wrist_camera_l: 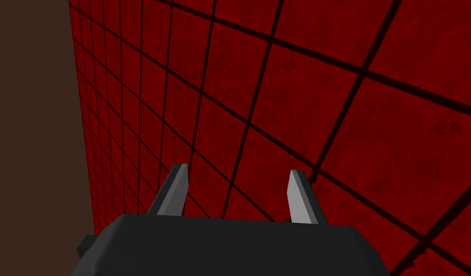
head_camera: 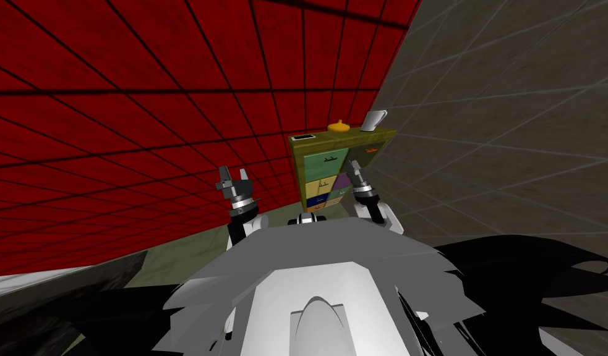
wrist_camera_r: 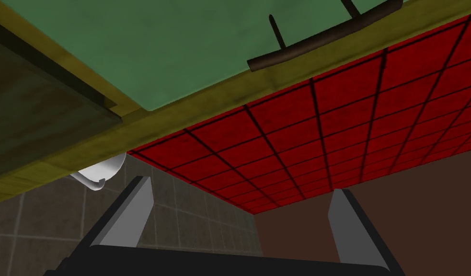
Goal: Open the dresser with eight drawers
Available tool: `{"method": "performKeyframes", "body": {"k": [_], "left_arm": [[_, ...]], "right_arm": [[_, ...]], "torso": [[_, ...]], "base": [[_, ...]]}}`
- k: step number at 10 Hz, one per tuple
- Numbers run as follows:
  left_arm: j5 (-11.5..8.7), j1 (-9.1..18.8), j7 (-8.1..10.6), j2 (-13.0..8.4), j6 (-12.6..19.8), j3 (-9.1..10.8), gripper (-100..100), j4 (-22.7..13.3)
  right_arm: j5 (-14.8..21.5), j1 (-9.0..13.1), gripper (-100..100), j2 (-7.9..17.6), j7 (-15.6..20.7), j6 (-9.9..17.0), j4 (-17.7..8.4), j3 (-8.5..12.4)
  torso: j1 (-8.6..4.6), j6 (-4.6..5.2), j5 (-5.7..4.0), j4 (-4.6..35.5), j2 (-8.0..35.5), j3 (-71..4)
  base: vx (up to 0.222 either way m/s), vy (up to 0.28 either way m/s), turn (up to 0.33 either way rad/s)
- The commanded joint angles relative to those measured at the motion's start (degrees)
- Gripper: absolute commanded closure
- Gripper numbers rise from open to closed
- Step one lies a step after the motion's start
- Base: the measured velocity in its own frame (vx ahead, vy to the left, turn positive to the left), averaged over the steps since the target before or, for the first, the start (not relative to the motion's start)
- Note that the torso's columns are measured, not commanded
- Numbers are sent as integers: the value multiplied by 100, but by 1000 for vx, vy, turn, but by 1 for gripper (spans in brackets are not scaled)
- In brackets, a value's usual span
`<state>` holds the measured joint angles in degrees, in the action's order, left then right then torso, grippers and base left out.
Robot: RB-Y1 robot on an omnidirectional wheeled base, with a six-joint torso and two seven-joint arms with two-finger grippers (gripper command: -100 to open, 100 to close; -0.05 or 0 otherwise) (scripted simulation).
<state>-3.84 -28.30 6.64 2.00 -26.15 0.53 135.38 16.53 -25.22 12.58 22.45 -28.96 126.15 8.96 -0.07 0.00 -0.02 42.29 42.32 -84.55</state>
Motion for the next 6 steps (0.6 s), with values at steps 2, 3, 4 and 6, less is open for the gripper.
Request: {"method": "performKeyframes", "body": {"k": [2,3,4,6], "left_arm": [[0,0,0,0,0,0,0,0],[0,0,0,0,0,0,0,0],[0,0,0,0,0,0,0,0],[0,0,0,0,0,0,0,0]], "right_arm": [[514,39,-100,127,530,72,-33,205],[690,59,-100,184,688,103,-53,291],[726,59,-100,184,740,103,-53,291],[1113,102,-100,310,1113,170,-106,467]], "torso": [[8,0,3,-1,-4,-3],[10,0,3,-1,-4,-2],[14,0,4,-1,-3,-2],[1,0,0,-2,-7,-5]], "base": [[-12,80,-1],[-17,105,-2],[-4,72,-5],[3,81,0]]}}
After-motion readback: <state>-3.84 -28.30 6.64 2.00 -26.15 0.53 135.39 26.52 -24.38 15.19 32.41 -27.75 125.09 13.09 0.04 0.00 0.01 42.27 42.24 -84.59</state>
